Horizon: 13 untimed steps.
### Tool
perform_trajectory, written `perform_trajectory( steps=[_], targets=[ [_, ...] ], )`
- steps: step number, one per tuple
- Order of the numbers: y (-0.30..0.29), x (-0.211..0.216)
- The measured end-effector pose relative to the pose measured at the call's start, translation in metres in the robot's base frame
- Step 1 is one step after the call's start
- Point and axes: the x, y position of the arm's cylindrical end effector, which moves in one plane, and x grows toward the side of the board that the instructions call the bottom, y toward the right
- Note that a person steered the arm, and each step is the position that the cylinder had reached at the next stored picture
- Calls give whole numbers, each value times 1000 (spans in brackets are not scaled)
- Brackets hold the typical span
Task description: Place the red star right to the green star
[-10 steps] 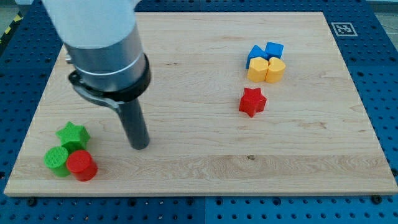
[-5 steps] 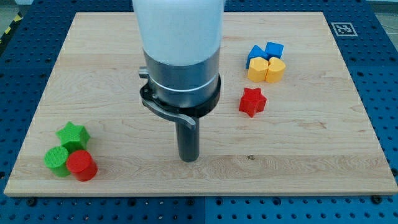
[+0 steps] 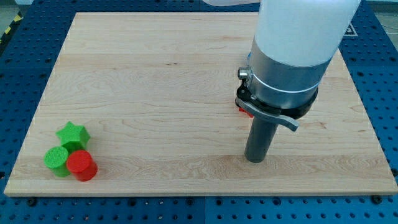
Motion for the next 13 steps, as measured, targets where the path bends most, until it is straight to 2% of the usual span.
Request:
perform_trajectory(
  steps=[2, 4, 6, 8, 9, 10, 11, 13],
  targets=[
    [31, -12],
    [31, -14],
    [42, -68],
    [47, -94],
    [48, -127],
    [11, -129],
    [-13, -114],
    [-4, -103]
  ],
)
